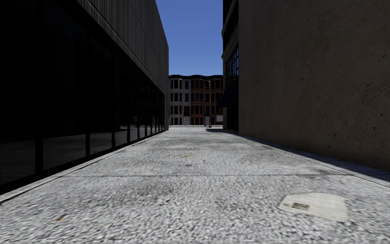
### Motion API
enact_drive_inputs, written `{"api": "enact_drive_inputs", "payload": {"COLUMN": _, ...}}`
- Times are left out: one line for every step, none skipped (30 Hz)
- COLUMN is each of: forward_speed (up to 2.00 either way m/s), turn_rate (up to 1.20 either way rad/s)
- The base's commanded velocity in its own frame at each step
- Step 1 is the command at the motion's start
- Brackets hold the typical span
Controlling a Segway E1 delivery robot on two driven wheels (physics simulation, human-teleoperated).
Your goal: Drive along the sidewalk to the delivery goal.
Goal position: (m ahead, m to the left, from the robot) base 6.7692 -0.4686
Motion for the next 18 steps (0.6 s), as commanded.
{"api": "enact_drive_inputs", "payload": {"forward_speed": 2.0, "turn_rate": -0.19}}
{"api": "enact_drive_inputs", "payload": {"forward_speed": 2.0, "turn_rate": -0.26}}
{"api": "enact_drive_inputs", "payload": {"forward_speed": 2.0, "turn_rate": -0.29}}
{"api": "enact_drive_inputs", "payload": {"forward_speed": 2.0, "turn_rate": -0.31}}
{"api": "enact_drive_inputs", "payload": {"forward_speed": 2.0, "turn_rate": -0.31}}
{"api": "enact_drive_inputs", "payload": {"forward_speed": 2.0, "turn_rate": -0.32}}
{"api": "enact_drive_inputs", "payload": {"forward_speed": 2.0, "turn_rate": -0.33}}
{"api": "enact_drive_inputs", "payload": {"forward_speed": 2.0, "turn_rate": -0.33}}
{"api": "enact_drive_inputs", "payload": {"forward_speed": 2.0, "turn_rate": -0.33}}
{"api": "enact_drive_inputs", "payload": {"forward_speed": 2.0, "turn_rate": -0.28}}
{"api": "enact_drive_inputs", "payload": {"forward_speed": 2.0, "turn_rate": -0.12}}
{"api": "enact_drive_inputs", "payload": {"forward_speed": 2.0, "turn_rate": 0.0}}
{"api": "enact_drive_inputs", "payload": {"forward_speed": 2.0, "turn_rate": 0.0}}
{"api": "enact_drive_inputs", "payload": {"forward_speed": 2.0, "turn_rate": 0.0}}
{"api": "enact_drive_inputs", "payload": {"forward_speed": 2.0, "turn_rate": 0.0}}
{"api": "enact_drive_inputs", "payload": {"forward_speed": 2.0, "turn_rate": 0.0}}
{"api": "enact_drive_inputs", "payload": {"forward_speed": 2.0, "turn_rate": 0.0}}
{"api": "enact_drive_inputs", "payload": {"forward_speed": 2.0, "turn_rate": 0.0}}
